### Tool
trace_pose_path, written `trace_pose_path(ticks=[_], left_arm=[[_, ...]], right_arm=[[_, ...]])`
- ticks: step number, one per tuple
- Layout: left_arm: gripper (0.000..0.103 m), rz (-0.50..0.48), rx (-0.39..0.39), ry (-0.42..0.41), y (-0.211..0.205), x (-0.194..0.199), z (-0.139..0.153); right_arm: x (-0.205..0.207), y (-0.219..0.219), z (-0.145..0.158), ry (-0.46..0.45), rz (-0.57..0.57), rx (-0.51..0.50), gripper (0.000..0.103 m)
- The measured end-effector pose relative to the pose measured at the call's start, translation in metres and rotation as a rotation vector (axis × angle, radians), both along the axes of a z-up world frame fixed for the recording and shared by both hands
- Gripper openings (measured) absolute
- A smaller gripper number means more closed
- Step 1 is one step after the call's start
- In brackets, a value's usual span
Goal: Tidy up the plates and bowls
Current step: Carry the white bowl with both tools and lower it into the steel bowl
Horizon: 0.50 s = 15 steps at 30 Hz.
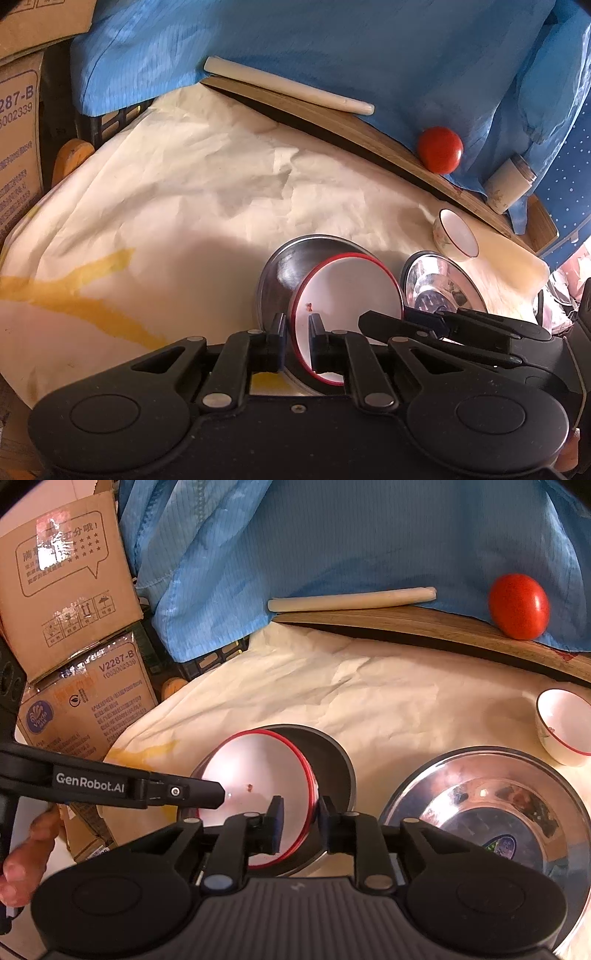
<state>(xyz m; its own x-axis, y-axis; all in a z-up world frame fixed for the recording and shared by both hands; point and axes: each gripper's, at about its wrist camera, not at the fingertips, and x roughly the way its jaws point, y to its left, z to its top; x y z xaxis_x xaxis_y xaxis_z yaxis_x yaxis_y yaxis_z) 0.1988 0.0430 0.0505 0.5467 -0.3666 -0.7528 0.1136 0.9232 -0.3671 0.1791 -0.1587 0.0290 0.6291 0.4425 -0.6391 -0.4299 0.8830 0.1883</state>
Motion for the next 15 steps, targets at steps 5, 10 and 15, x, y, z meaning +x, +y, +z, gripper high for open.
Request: trace_pose_path(ticks=[5, 10, 15], left_arm=[[0.013, 0.007, -0.007, 0.008, 0.0001, 0.0031, -0.0008], [0.015, 0.009, -0.012, 0.015, -0.0004, 0.0060, -0.0017], [0.015, 0.008, -0.018, 0.021, 0.0005, 0.0088, -0.0023]], right_arm=[[0.0008, -0.0004, -0.0017, -0.004, 0.007, 0.015, 0.028], [0.0032, -0.0032, -0.0025, -0.004, 0.014, 0.038, 0.031], [0.0027, -0.0044, -0.0025, -0.007, 0.023, 0.060, 0.038]])
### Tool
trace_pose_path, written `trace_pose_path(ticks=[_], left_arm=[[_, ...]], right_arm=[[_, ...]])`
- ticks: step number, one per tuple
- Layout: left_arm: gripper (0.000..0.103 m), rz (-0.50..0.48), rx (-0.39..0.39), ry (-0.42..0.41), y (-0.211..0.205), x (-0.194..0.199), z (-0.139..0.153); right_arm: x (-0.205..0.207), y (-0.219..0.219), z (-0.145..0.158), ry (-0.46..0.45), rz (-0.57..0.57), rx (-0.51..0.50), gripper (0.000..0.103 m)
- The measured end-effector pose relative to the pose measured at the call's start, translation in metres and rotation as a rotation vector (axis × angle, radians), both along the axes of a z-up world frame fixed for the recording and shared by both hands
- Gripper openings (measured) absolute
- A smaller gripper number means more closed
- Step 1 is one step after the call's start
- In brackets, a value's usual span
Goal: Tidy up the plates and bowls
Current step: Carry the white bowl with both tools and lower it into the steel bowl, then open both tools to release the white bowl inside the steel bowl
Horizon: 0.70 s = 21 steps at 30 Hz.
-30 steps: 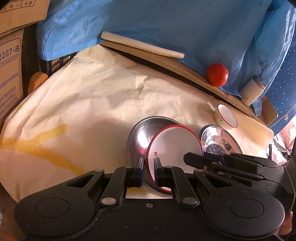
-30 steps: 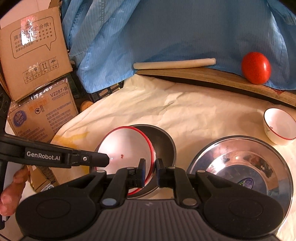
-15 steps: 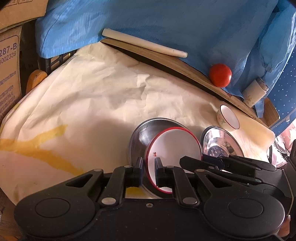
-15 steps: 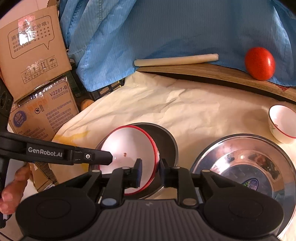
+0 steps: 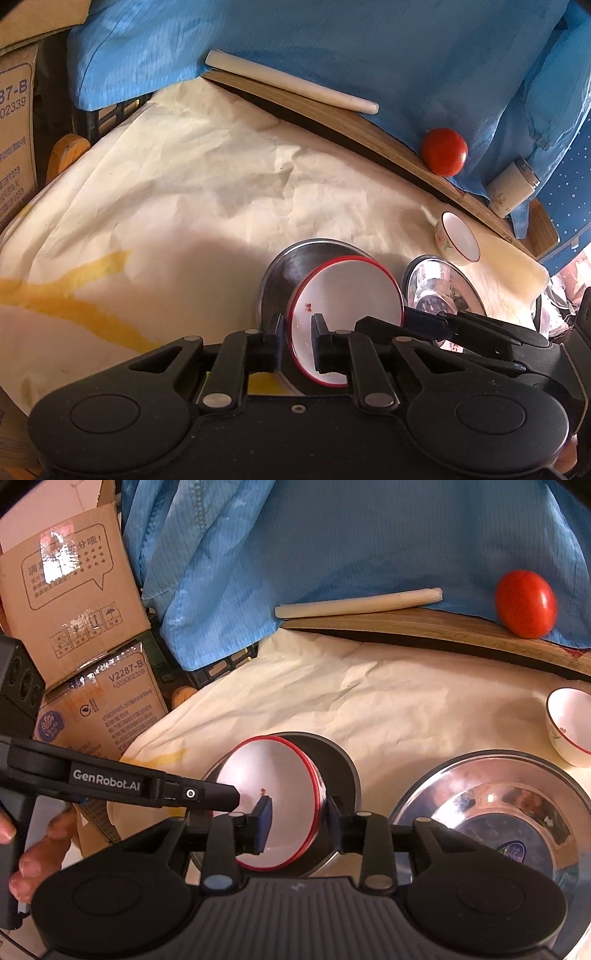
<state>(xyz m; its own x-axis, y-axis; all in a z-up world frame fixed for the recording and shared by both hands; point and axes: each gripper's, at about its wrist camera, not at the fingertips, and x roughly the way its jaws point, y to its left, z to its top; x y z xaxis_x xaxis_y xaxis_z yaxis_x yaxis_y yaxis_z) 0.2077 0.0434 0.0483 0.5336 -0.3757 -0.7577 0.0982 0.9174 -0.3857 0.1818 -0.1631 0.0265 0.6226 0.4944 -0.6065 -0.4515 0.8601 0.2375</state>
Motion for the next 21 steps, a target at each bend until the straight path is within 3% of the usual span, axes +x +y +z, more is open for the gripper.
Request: trace_pose_path(ticks=[6, 15, 21], left_arm=[[0.016, 0.001, -0.011, 0.001, 0.001, 0.000, 0.000], [0.029, 0.012, -0.003, -0.034, 0.000, -0.002, 0.008], [0.051, 0.017, -0.014, -0.057, -0.001, -0.003, 0.014]], right_arm=[[-0.003, -0.002, 0.000, -0.013, -0.005, 0.011, 0.043], [-0.011, -0.010, 0.012, -0.065, -0.021, 0.032, 0.060], [-0.019, -0.026, 0.017, -0.101, -0.061, 0.046, 0.076]])
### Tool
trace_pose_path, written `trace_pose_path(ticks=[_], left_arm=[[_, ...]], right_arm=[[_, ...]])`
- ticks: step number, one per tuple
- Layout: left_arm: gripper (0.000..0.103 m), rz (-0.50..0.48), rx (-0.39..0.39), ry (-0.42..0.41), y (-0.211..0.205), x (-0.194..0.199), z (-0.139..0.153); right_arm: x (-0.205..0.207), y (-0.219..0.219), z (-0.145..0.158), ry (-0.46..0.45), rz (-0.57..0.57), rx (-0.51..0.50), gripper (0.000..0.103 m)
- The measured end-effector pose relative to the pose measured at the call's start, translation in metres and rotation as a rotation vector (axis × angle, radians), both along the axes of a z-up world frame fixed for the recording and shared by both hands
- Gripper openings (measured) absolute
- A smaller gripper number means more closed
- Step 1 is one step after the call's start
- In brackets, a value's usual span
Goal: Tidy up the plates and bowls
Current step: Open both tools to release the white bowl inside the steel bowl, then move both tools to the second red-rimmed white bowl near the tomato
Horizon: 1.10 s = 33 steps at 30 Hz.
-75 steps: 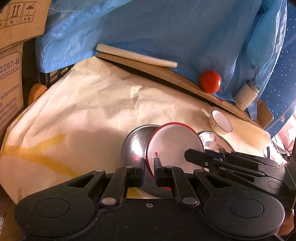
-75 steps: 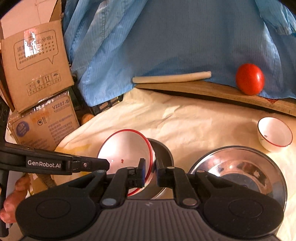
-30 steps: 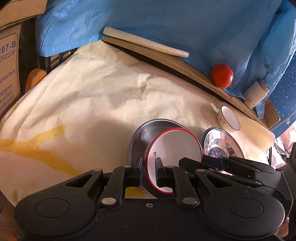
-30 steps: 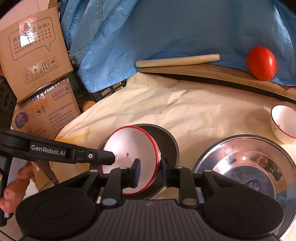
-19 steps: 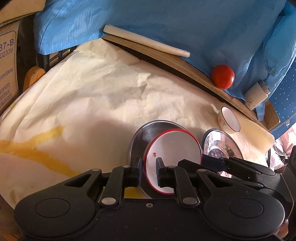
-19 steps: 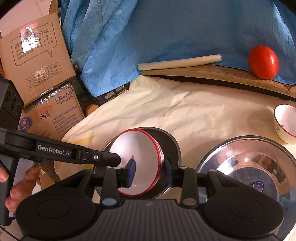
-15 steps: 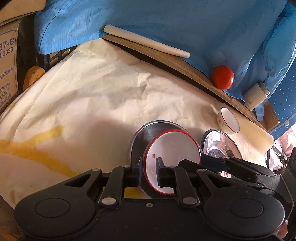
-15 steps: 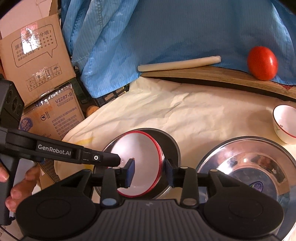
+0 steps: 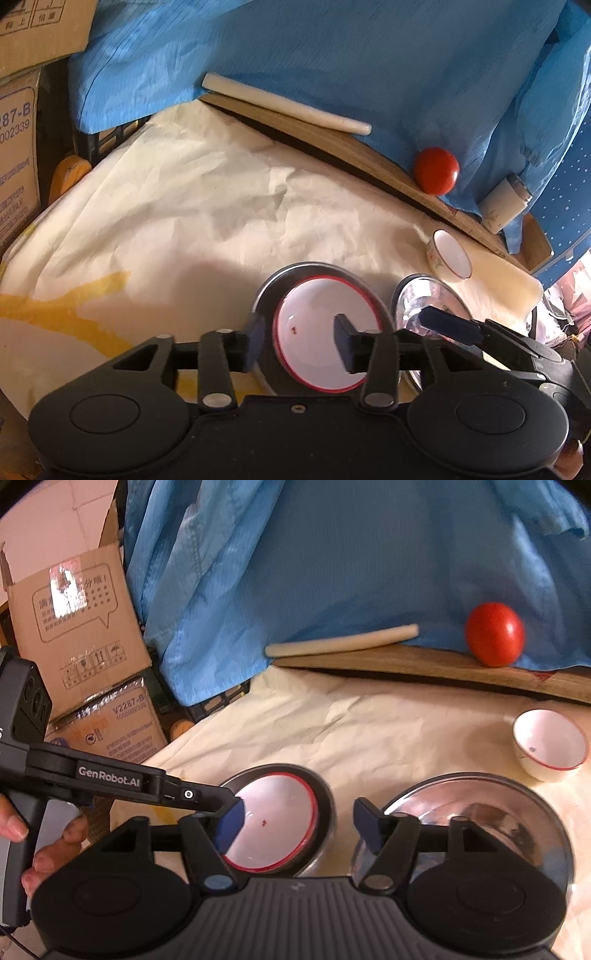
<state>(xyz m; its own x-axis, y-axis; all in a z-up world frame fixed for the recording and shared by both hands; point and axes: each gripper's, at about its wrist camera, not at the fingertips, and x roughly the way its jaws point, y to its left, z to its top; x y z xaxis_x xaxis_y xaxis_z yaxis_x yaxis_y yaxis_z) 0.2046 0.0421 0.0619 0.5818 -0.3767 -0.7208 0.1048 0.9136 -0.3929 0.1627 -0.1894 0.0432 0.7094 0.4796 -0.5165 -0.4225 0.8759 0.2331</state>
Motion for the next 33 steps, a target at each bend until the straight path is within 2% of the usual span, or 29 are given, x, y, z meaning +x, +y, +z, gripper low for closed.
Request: trace_pose_path(ticks=[2, 4, 6, 9, 14, 19, 21, 28, 33], left_arm=[[0.071, -0.001, -0.008, -0.013, -0.003, -0.001, 0.003], [0.085, 0.017, 0.029, -0.039, -0.009, -0.002, 0.007], [0.085, 0.022, 0.048, -0.066, -0.013, -0.001, 0.011], [0.086, 0.014, 0.032, -0.069, -0.017, 0.004, 0.015], [0.101, 0.014, 0.045, -0.107, -0.039, 0.015, 0.019], [0.102, -0.037, 0.071, -0.106, -0.077, 0.035, 0.018], [0.102, -0.056, 0.075, -0.102, -0.092, 0.042, 0.016], [0.102, -0.107, 0.116, -0.121, -0.149, 0.079, 0.008], [0.102, -0.107, 0.098, -0.075, -0.179, 0.116, -0.004]], right_arm=[[-0.006, -0.005, 0.001, -0.023, -0.033, -0.004, 0.084], [-0.012, -0.011, 0.003, -0.054, -0.061, -0.011, 0.090], [-0.018, -0.018, 0.006, -0.078, -0.086, -0.011, 0.095], [-0.021, -0.033, 0.009, -0.097, -0.125, 0.003, 0.099], [-0.012, -0.073, 0.017, -0.128, -0.242, 0.015, 0.102], [0.015, -0.115, 0.017, -0.148, -0.443, -0.046, 0.102], [0.026, -0.131, 0.014, -0.137, -0.490, -0.041, 0.102], [0.055, -0.176, -0.002, -0.084, -0.570, 0.026, 0.102], [0.064, -0.188, -0.013, -0.058, -0.576, 0.063, 0.102]])
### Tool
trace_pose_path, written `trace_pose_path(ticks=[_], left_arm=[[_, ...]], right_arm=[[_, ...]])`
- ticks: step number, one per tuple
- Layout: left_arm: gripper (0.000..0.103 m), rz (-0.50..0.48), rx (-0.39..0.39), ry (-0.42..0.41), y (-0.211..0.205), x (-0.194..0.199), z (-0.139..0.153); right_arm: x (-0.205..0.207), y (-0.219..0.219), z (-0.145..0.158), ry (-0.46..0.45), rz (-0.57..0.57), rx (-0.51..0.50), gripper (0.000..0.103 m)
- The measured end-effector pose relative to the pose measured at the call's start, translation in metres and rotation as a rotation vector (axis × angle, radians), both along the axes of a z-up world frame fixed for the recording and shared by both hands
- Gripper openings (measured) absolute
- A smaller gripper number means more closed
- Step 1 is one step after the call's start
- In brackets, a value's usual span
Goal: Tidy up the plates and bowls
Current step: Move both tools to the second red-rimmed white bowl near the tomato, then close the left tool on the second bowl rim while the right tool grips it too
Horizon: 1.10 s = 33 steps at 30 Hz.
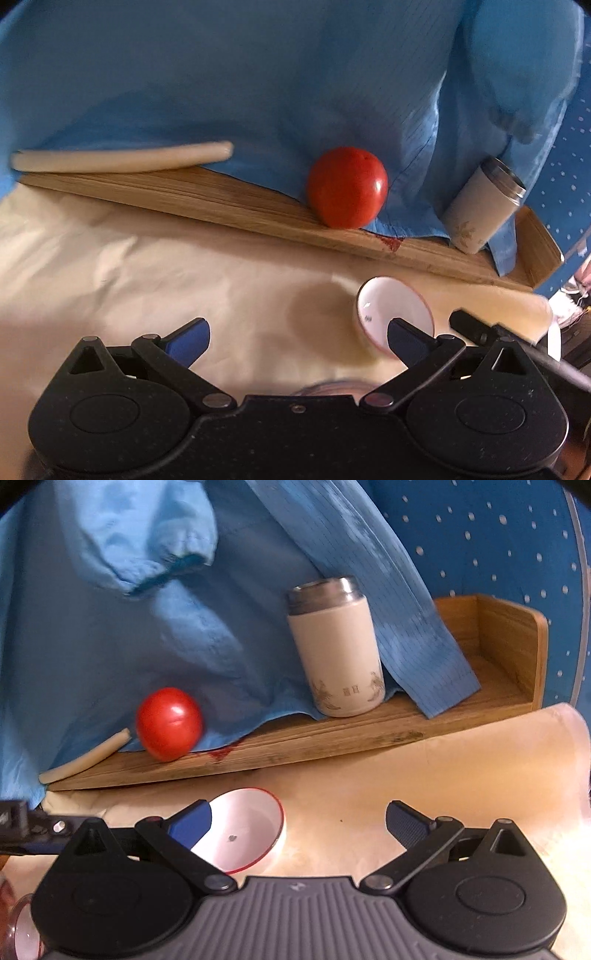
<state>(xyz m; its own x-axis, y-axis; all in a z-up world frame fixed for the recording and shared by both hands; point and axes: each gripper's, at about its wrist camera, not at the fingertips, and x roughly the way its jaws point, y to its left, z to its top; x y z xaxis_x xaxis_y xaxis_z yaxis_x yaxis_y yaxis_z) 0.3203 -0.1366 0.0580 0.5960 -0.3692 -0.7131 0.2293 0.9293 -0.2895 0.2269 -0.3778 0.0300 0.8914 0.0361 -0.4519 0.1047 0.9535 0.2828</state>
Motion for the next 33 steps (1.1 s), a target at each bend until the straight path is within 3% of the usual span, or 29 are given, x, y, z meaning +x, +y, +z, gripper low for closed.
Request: trace_pose_path(ticks=[5, 9, 16, 24, 28, 31, 33], left_arm=[[0.102, -0.009, -0.009, 0.041, -0.022, 0.024, -0.015], [0.102, 0.005, 0.003, 0.066, -0.034, 0.038, -0.027], [0.102, 0.000, 0.014, 0.100, -0.045, 0.046, -0.041], [0.094, -0.028, -0.001, 0.139, -0.052, 0.048, -0.048], [0.082, -0.042, 0.003, 0.132, -0.055, 0.048, -0.049], [0.058, -0.043, 0.027, 0.119, -0.057, 0.046, -0.048], [0.054, -0.048, 0.019, 0.118, -0.059, 0.045, -0.048]], right_arm=[[0.008, -0.005, -0.011, 0.019, 0.013, 0.028, 0.102], [0.008, -0.005, -0.013, -0.019, 0.021, 0.026, 0.102], [0.013, 0.003, -0.019, 0.000, 0.034, -0.023, 0.086], [0.022, 0.004, -0.027, 0.029, 0.060, 0.008, 0.081], [0.027, 0.007, -0.030, 0.049, 0.078, 0.007, 0.074], [0.032, 0.010, -0.033, 0.073, 0.105, 0.012, 0.064], [0.033, 0.011, -0.034, 0.071, 0.109, 0.022, 0.060]])
